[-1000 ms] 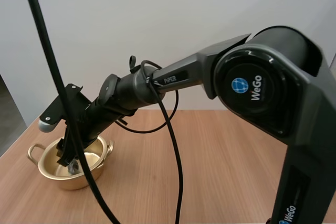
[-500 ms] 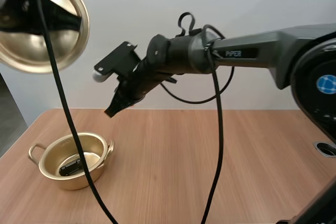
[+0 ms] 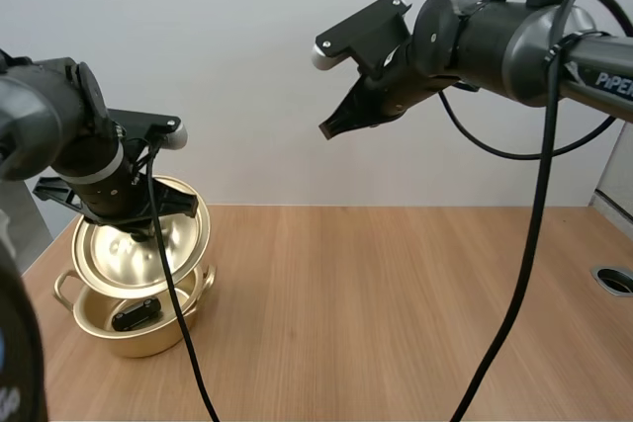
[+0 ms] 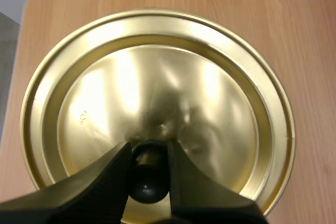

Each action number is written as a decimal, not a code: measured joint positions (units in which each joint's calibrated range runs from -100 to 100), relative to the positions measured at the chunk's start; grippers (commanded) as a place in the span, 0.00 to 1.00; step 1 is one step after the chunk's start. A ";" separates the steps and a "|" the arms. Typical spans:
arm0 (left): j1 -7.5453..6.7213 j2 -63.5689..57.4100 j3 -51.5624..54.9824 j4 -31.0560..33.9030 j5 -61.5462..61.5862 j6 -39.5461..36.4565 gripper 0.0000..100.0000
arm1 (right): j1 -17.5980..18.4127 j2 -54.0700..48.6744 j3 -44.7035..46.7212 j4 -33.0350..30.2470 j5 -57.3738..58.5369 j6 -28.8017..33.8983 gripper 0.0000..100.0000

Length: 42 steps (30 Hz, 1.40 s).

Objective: Open the pot, put the car inside, and close it

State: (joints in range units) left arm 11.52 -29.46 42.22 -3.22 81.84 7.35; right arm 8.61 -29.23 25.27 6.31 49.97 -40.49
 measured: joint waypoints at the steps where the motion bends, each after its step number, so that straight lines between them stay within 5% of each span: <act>1: 0.26 1.37 0.00 0.00 0.72 0.00 0.00 | -0.43 -0.75 0.00 -0.18 0.00 0.00 0.00; 8: 2.98 8.67 0.00 -2.22 1.23 2.15 0.00 | -0.92 -3.49 0.28 -1.21 1.29 0.00 0.00; 20: 3.32 16.75 0.00 -1.63 -2.57 2.44 0.01 | -0.92 -5.05 0.44 -1.09 4.97 0.00 0.00; 23: 3.32 16.75 0.00 0.17 -4.50 2.02 0.22 | -0.92 -5.05 0.44 -1.09 5.61 0.00 0.00; 25: 3.32 16.75 0.00 0.35 -4.83 2.32 0.50 | -0.92 -5.05 0.44 -1.09 5.44 0.00 0.00; 27: 3.32 16.75 0.00 0.35 -4.99 2.32 0.93 | -0.92 -5.05 0.44 -1.09 5.44 0.00 0.00; 28: 3.32 16.75 0.00 0.45 -4.99 2.50 1.00 | -0.92 -5.05 0.44 -1.09 5.61 0.00 0.00; 35: 3.32 14.74 -0.11 -1.58 0.81 5.79 1.00 | -0.92 -5.05 0.44 -1.09 6.26 0.00 0.00; 42: 3.32 5.33 -0.11 -10.06 -7.56 11.50 1.00 | -1.24 -5.51 0.44 0.45 4.11 0.24 0.00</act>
State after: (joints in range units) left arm 14.84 -24.13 42.12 -13.29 74.29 18.85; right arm 7.37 -34.74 25.70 6.76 54.09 -40.25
